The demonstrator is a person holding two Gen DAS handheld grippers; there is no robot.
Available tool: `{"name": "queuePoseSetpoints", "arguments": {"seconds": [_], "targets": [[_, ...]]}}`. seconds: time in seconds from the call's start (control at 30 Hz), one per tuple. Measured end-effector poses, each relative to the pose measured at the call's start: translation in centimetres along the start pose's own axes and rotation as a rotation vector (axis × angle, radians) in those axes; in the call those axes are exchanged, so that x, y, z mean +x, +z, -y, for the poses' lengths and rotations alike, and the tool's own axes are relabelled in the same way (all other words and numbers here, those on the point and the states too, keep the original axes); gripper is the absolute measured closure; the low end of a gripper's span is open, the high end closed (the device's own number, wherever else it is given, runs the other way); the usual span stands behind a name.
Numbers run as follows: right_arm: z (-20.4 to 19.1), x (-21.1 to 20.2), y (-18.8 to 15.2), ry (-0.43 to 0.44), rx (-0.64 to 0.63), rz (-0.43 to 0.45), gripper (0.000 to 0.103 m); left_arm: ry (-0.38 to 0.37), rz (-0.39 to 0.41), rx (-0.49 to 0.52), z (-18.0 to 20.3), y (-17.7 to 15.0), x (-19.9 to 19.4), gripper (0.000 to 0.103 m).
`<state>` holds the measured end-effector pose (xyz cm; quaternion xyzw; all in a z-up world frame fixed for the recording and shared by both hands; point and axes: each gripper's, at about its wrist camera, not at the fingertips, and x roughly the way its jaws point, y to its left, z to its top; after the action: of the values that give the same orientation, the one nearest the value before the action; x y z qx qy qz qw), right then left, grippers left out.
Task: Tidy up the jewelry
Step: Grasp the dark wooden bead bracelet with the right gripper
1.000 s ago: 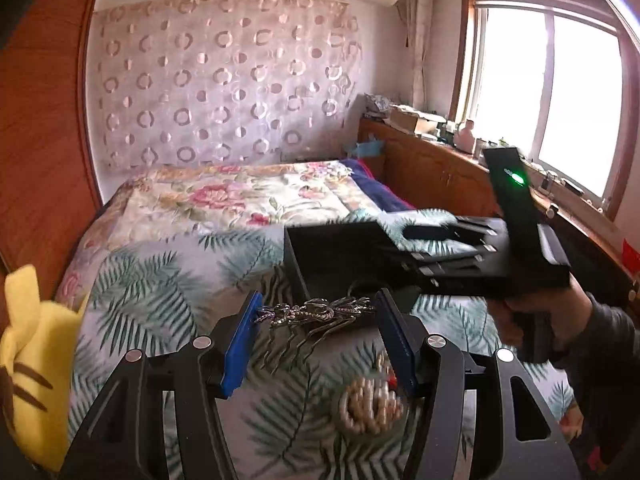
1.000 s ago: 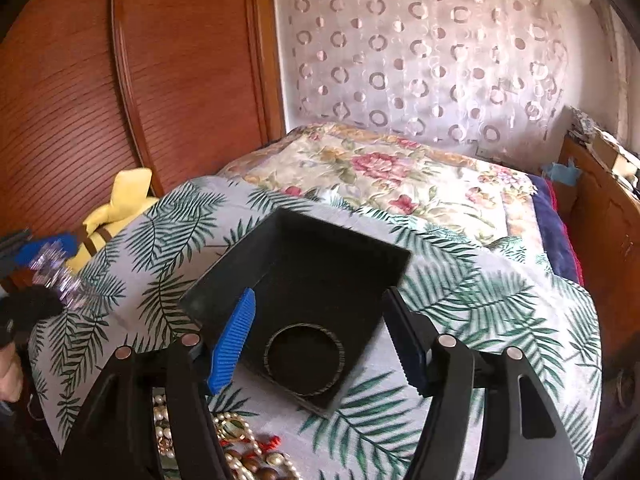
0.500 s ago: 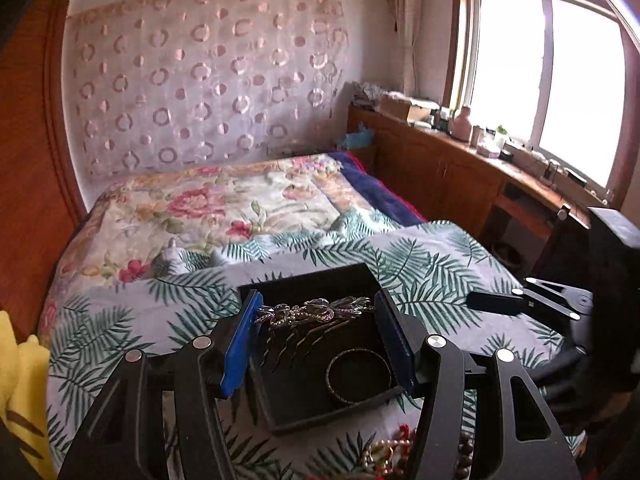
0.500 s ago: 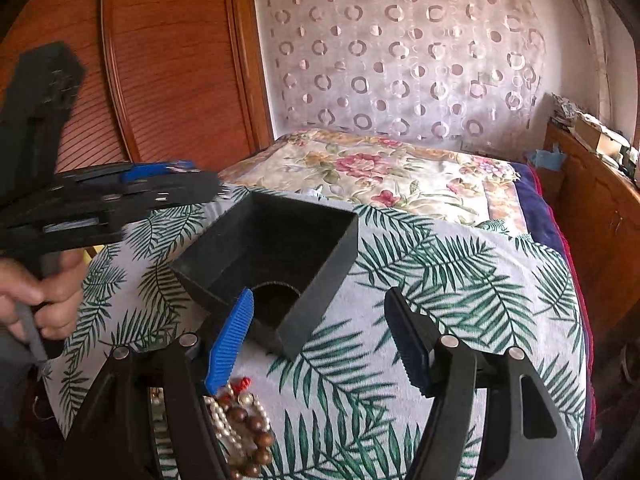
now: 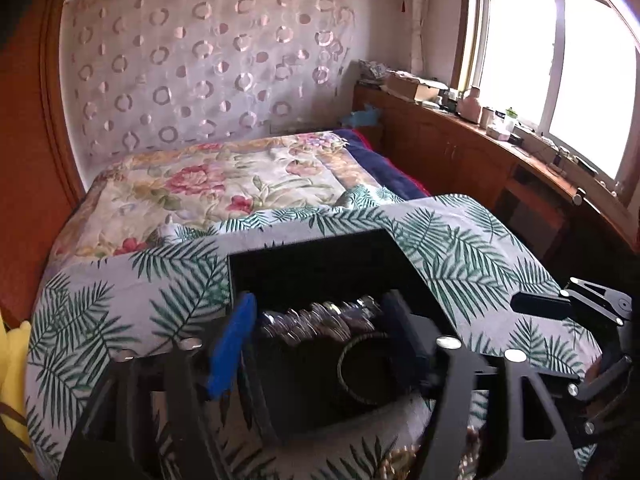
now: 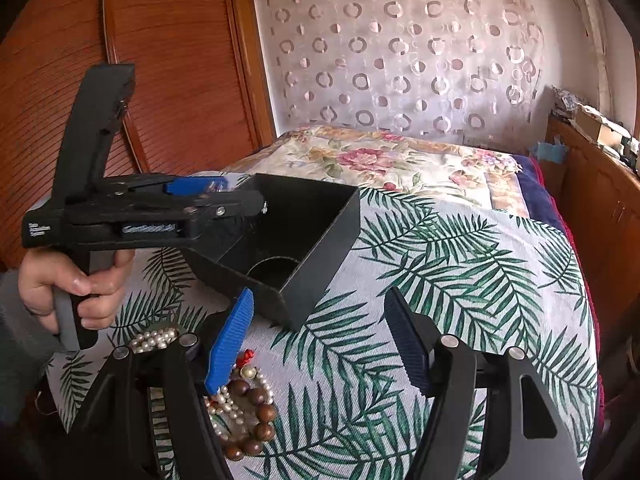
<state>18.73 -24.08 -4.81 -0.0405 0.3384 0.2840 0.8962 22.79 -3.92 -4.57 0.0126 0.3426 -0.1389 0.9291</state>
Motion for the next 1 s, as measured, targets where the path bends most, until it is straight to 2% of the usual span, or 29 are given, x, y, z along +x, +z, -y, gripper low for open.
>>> {"name": "queuePoseSetpoints", "arguments": {"seconds": [0.23,0.3,0.37,0.5,0.63,0.67,0.87,1.0], "targets": [[-0.8,-0.5,-1.3,-0.011,0.005,-0.020,0.033,0.017,0.017,0.039,0.5,-2.0,-2.9,0.029],[-1.1,-0.9,-1.8,-0.010,0.006,-0.026,0.033,0.018,0.027,0.043,0.5,-2.6,-3.9,0.022],[-1.4,-1.3,-2.3,-0.011,0.003,-0.029,0.033,0.026,0.034,0.045,0.5,-3.5,-4.9,0.021],[-2.1,-2.0,-3.6,-0.008,0.000,-0.042,0.033,0.030,0.025,0.036,0.1,-5.6,-6.3,0.014],[-2.9,-2.1,-5.0,-0.002,-0.013,-0.069,0.033,0.022,0.009,0.019,-0.3,-7.7,-7.3,0.012],[-3.0,-2.1,-5.4,-0.001,-0.020,-0.075,0.034,0.020,0.004,0.014,-0.3,-8.2,-7.6,0.011],[-3.4,-1.6,-6.0,0.011,-0.026,-0.115,0.060,-0.002,-0.011,-0.014,-0.4,-10.6,-8.6,0.011],[-3.3,-0.9,-5.8,0.005,-0.019,-0.138,0.068,0.001,-0.024,-0.013,0.0,-11.8,-9.1,0.011]]}}
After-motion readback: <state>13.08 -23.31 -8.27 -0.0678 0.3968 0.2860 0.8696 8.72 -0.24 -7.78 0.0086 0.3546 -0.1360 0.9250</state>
